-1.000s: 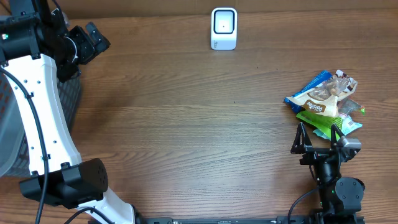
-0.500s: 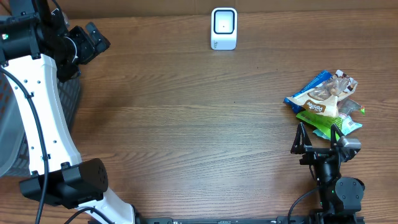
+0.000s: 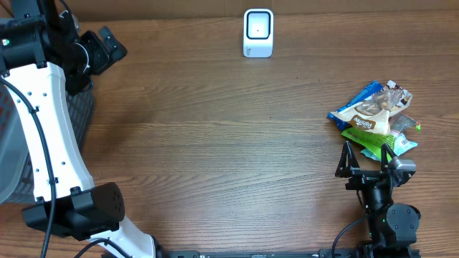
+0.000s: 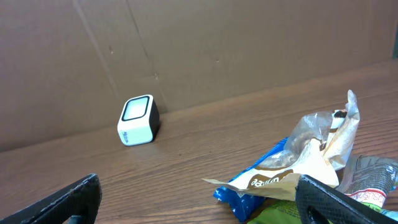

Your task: Scan the item barcode

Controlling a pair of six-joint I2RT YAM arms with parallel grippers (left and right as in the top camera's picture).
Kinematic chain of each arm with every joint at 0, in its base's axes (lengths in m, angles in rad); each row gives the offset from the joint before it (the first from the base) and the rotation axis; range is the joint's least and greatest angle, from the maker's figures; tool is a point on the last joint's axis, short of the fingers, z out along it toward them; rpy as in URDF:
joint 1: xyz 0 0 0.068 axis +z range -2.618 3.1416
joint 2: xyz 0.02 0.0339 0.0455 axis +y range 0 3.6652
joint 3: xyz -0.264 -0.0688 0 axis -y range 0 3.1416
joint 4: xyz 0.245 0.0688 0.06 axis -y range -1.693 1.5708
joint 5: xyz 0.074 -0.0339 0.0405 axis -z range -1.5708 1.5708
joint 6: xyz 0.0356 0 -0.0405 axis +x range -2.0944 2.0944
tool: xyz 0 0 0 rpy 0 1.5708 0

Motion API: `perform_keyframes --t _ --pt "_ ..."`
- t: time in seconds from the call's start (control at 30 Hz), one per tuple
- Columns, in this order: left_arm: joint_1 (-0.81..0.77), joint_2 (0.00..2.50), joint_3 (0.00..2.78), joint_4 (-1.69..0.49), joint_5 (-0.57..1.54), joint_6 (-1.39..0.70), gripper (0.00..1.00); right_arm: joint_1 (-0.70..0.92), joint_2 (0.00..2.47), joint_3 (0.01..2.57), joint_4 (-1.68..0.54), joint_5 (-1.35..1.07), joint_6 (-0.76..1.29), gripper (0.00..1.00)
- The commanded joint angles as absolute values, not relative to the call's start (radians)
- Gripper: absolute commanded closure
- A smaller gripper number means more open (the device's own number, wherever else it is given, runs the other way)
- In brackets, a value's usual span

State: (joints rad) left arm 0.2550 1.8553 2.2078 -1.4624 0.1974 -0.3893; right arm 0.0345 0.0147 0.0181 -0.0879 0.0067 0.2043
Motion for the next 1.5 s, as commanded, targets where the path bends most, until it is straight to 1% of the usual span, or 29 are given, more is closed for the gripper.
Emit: perform_keyframes --t 0.0,0.07,0.17,0.23,0.33,0.43,0.57,0.7,0.87,1.07,1.23,1.37,1.47 --pt "0.248 1.789 2.172 -1.467 0.153 -0.347 0.00 0.040 0.003 0.008 -0.083 0.006 0.193 0.00" --pt "0.248 1.724 2.074 -1.401 0.150 -0.347 0.00 0.040 0.003 0.008 -0.083 0.006 0.193 0.00" --pt "0.234 1.588 1.847 -1.154 0.168 -0.297 0.00 0.040 0.003 0.008 -0.083 0.006 0.193 0.00" --pt "0.211 1.459 1.633 -0.931 0.205 -0.174 0.00 0.040 0.003 0.008 -0.083 0.006 0.193 0.00" --pt "0.180 1.293 1.367 -0.679 0.247 0.009 0.00 0.040 0.003 0.008 -0.083 0.006 0.193 0.00" --pt "0.157 1.121 1.132 -0.527 0.223 0.123 0.00 0.040 0.003 0.008 -0.083 0.006 0.193 0.00" --pt "0.154 0.884 0.879 -0.382 0.138 0.133 0.00 0.040 0.003 0.008 -0.083 0.006 0.193 0.00" --pt "0.155 0.674 0.663 -0.278 0.076 0.136 0.00 0.040 0.003 0.008 -0.083 0.006 0.193 0.00" --pt "0.150 0.428 0.408 -0.150 0.074 0.135 0.00 0.040 0.003 0.008 -0.083 0.006 0.193 0.00" --pt "0.150 0.134 0.162 -0.106 0.071 0.136 0.00 0.040 0.003 0.008 -0.083 0.006 0.193 0.00" --pt "0.146 0.008 0.078 -0.103 0.081 0.171 0.00 0.040 0.003 0.008 -0.083 0.006 0.193 0.00" --pt "0.135 0.003 0.033 -0.091 0.109 0.254 0.00 0.040 0.003 0.008 -0.083 0.006 0.193 0.00" --pt "0.131 0.003 0.006 -0.071 0.108 0.258 0.00 0.040 0.003 0.008 -0.083 0.006 0.193 0.00"
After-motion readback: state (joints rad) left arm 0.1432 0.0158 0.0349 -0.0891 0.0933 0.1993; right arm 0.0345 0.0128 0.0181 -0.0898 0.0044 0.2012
